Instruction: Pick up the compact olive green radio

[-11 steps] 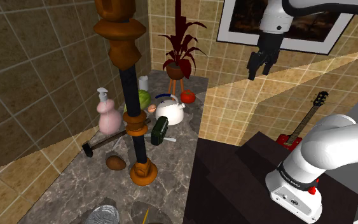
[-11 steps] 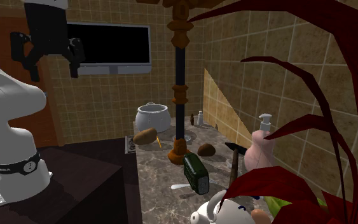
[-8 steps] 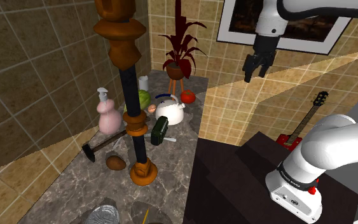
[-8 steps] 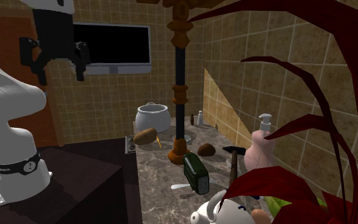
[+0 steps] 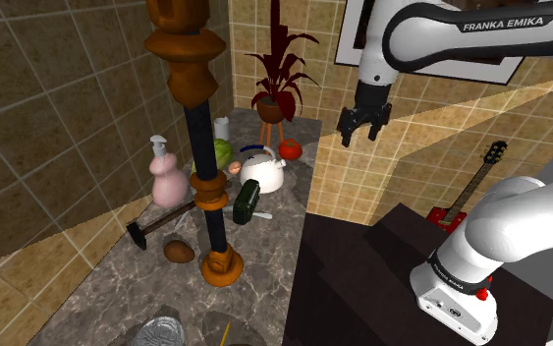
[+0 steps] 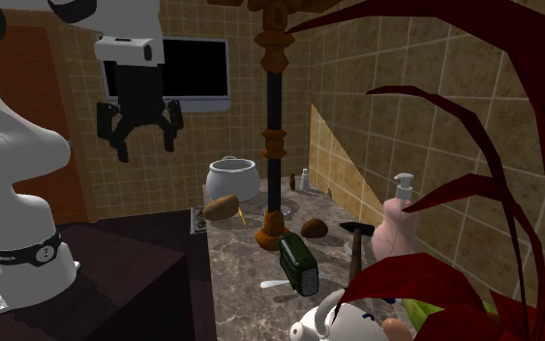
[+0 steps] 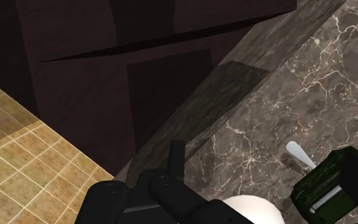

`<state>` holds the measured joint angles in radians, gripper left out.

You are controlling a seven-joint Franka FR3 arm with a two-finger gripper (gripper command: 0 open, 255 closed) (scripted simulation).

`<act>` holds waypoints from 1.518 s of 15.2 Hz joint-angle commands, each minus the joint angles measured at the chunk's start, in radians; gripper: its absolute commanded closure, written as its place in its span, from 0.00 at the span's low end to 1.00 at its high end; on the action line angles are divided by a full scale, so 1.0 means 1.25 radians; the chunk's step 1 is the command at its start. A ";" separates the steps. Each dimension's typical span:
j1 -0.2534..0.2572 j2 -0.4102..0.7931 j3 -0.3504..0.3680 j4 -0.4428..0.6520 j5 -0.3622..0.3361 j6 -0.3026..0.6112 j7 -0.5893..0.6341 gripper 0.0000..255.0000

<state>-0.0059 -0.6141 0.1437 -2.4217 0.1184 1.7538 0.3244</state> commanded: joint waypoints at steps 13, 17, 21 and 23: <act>-0.008 0.370 0.164 0.077 0.010 0.339 0.316 0.00; -0.006 0.498 0.187 0.143 -0.039 0.409 0.420 0.00; 0.012 0.629 0.187 0.227 -0.103 0.458 0.524 0.00; 0.027 0.694 0.178 0.276 -0.134 0.476 0.573 0.00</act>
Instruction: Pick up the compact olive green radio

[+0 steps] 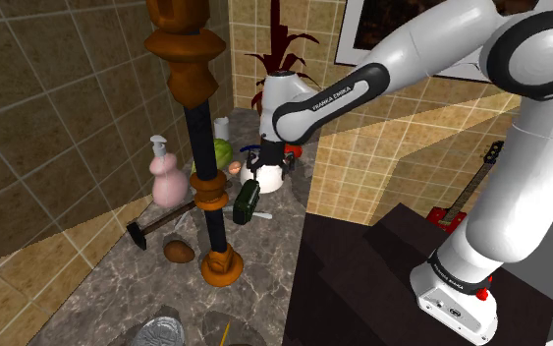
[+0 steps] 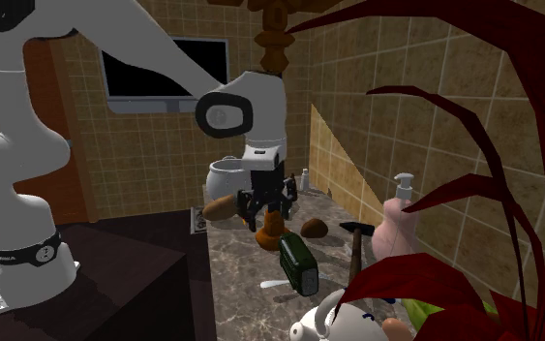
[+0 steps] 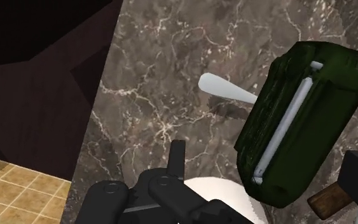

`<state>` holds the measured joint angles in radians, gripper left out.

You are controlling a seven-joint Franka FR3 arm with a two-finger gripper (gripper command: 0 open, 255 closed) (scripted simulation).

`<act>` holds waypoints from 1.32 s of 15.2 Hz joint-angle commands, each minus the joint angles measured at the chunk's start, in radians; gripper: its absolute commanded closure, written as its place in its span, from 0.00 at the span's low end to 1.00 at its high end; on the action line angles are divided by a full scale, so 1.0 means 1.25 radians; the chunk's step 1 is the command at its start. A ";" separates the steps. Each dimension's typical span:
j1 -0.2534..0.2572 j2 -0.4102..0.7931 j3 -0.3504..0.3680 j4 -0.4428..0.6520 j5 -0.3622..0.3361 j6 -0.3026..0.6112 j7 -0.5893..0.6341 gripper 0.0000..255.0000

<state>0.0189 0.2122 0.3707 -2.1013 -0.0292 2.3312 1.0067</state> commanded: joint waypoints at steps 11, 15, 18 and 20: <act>0.074 0.256 -0.057 0.197 -0.096 0.069 0.155 0.00; 0.080 0.282 -0.064 0.196 -0.105 0.096 0.159 0.00; 0.079 0.280 -0.064 0.193 -0.105 0.097 0.159 1.00; 0.079 0.280 -0.064 0.193 -0.104 0.096 0.159 1.00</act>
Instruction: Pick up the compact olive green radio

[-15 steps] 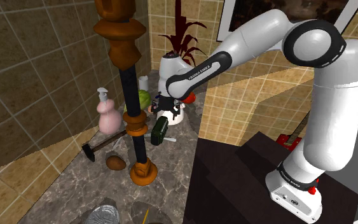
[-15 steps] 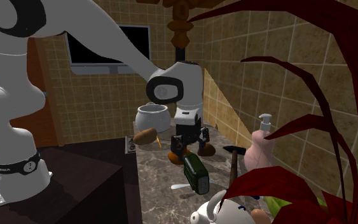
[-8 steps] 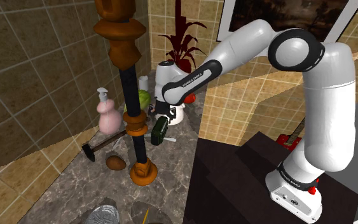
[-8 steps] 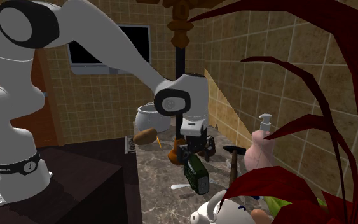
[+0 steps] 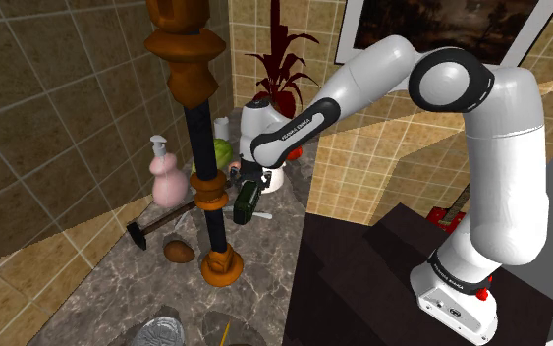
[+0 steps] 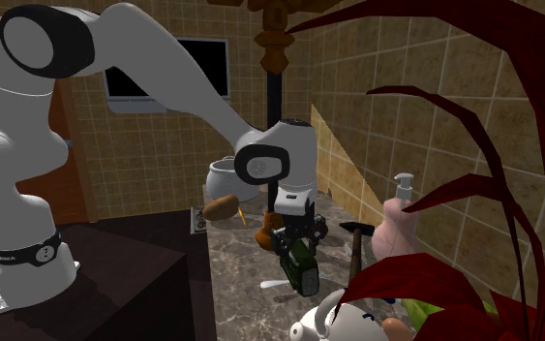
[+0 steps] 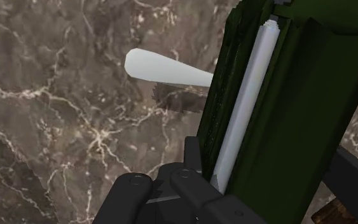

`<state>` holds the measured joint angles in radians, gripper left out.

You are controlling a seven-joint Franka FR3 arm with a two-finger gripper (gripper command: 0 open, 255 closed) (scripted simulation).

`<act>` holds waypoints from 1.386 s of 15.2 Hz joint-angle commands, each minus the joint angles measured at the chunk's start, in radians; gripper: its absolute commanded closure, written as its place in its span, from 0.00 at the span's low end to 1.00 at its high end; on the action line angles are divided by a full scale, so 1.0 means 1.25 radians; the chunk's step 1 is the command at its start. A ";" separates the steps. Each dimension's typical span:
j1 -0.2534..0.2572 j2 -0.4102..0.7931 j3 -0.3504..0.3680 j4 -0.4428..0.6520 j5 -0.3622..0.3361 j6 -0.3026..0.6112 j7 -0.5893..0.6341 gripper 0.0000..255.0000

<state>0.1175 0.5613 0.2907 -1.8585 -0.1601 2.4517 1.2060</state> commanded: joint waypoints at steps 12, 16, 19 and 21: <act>-0.008 -0.041 0.012 0.005 0.015 -0.046 -0.008 1.00; -0.013 -0.069 0.019 0.010 0.026 -0.078 -0.013 1.00; -0.017 -0.088 0.024 0.016 0.033 -0.103 -0.017 1.00; -0.019 -0.100 0.027 0.021 0.038 -0.120 -0.020 1.00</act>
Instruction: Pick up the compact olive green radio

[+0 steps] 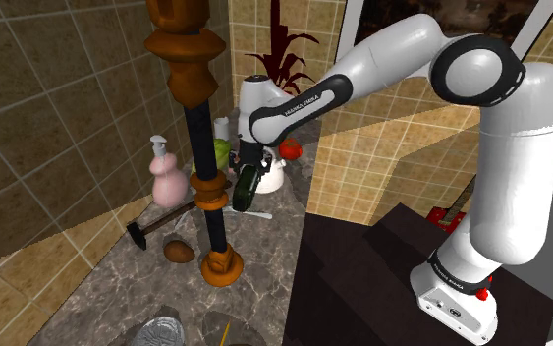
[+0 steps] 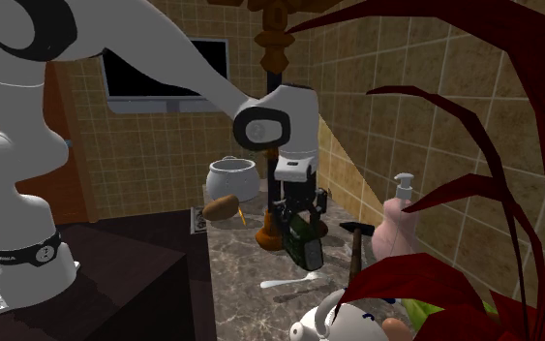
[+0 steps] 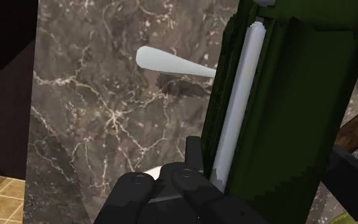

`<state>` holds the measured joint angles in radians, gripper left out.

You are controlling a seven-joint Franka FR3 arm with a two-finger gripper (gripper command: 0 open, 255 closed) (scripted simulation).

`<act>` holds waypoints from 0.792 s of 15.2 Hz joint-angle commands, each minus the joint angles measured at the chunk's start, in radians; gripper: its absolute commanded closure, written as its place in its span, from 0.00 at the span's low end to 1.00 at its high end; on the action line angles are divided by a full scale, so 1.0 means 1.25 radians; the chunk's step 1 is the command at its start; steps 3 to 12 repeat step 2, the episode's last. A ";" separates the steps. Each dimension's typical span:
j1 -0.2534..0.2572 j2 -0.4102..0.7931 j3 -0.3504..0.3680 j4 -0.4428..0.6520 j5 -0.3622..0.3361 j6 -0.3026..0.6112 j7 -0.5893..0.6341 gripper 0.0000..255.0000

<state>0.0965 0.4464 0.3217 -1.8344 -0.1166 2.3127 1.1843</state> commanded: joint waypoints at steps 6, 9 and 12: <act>-0.002 -0.009 0.002 0.002 0.004 -0.010 -0.002 1.00; -0.002 -0.009 0.002 0.002 0.004 -0.010 -0.002 1.00; -0.002 -0.009 0.002 0.002 0.004 -0.010 -0.002 1.00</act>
